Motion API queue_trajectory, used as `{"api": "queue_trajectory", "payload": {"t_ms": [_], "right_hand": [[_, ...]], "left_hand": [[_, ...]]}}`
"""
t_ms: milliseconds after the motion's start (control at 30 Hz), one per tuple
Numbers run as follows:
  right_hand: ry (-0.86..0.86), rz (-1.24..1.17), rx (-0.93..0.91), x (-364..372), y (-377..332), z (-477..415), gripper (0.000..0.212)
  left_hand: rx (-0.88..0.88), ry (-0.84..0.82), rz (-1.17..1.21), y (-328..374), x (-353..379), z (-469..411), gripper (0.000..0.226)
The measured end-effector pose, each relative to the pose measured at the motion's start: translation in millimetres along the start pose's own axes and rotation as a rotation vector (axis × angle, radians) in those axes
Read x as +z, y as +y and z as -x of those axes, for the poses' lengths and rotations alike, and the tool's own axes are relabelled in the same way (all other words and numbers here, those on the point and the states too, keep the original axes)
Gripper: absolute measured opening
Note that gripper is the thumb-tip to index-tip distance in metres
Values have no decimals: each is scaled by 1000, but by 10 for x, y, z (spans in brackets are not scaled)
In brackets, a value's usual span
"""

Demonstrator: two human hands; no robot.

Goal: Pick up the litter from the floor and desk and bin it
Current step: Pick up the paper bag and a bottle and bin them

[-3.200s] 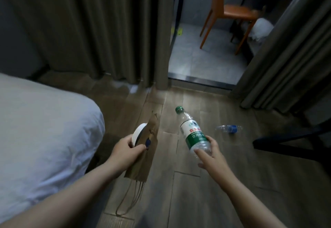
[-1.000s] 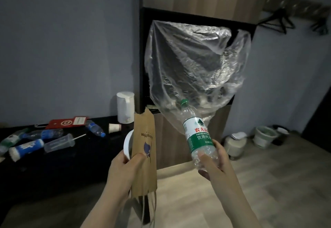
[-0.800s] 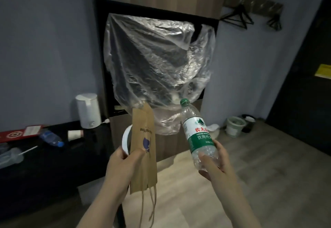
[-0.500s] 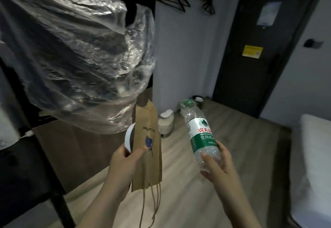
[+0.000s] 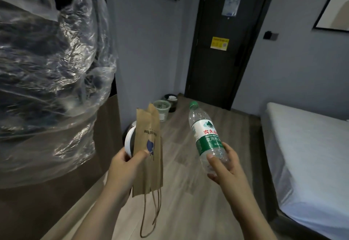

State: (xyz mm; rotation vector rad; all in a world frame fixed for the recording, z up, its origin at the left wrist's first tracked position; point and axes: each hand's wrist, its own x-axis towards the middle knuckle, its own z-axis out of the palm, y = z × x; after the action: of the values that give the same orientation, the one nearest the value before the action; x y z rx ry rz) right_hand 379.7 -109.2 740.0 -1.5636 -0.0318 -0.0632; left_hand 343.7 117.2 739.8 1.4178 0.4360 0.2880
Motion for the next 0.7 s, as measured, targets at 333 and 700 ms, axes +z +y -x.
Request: {"api": "queue_trajectory", "payload": {"t_ms": [333, 700], "right_hand": [[46, 35, 49, 659, 184, -1232, 46], [63, 14, 67, 725, 361, -3482, 46]], "left_hand": [[-50, -3, -53, -106, 6, -1602, 17], [-5, -11, -124, 173, 855, -3563, 13]]}}
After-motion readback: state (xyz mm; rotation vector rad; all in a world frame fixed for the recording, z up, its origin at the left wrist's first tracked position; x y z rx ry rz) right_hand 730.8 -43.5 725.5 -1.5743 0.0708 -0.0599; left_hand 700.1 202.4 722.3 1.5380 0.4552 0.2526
